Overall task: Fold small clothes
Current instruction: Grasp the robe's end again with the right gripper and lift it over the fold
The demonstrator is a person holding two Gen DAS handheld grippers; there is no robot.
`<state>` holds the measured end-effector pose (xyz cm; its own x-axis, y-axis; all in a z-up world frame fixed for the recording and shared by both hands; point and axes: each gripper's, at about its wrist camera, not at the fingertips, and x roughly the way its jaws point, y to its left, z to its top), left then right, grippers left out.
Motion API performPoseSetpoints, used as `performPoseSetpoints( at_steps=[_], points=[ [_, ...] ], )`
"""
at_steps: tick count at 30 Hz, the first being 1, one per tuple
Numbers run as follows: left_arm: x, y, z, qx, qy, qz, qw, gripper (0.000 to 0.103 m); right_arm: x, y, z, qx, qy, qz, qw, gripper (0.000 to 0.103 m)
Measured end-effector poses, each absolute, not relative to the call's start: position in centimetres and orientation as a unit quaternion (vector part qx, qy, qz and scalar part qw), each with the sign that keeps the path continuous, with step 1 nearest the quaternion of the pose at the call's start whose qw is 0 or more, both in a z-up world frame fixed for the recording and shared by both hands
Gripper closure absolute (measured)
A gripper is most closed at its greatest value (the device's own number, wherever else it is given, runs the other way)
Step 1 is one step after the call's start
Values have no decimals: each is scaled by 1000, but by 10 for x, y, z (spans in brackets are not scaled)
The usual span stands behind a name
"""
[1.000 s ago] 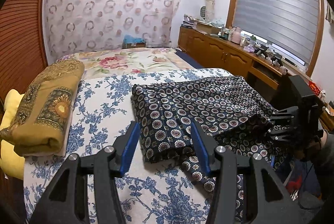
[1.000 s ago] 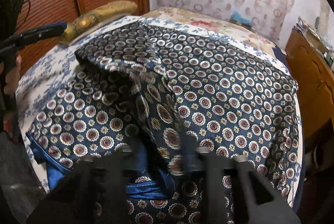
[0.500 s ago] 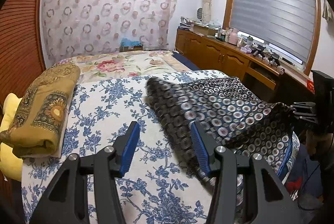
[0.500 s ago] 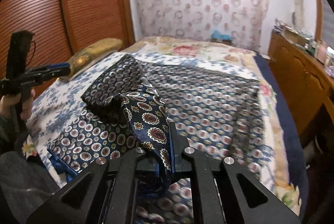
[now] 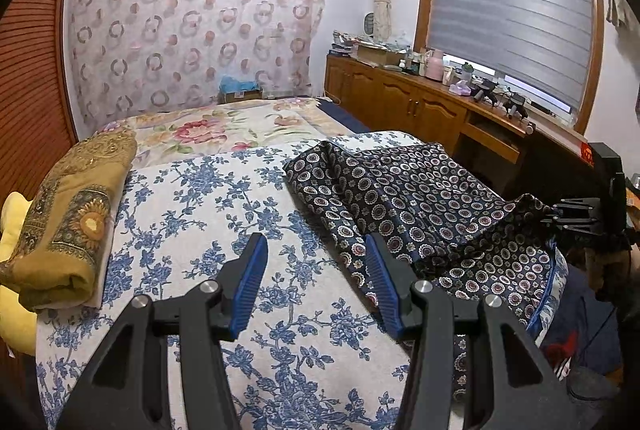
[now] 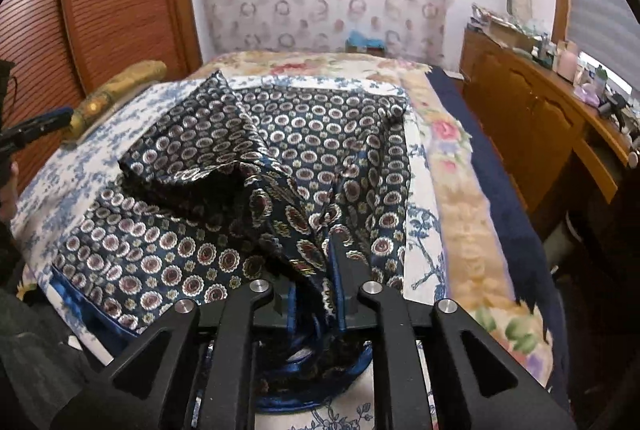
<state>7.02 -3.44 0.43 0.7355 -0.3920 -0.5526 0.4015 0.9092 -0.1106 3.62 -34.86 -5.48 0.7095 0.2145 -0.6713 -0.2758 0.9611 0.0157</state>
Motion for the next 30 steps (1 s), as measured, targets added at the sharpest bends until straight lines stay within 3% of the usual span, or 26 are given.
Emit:
performPoseSetpoints(
  at_steps=[2, 4, 7, 17, 30],
  points=[
    [70, -36, 5, 9, 295, -213, 931, 53, 34, -345, -51, -45, 353, 140, 924, 82],
    [69, -37, 4, 10, 295, -213, 931, 53, 32, -342, -46, -51, 349, 151, 923, 58],
    [69, -37, 5, 11, 295, -213, 931, 53, 28, -334, -34, -62, 330, 173, 926, 53],
    [68, -39, 3, 11, 297, -214, 931, 53, 62, -278, -29, -100, 331, 225, 911, 52],
    [67, -33, -3, 5, 302, -214, 929, 53, 108, -199, -73, -156, 404, 314, 845, 52]
  ],
)
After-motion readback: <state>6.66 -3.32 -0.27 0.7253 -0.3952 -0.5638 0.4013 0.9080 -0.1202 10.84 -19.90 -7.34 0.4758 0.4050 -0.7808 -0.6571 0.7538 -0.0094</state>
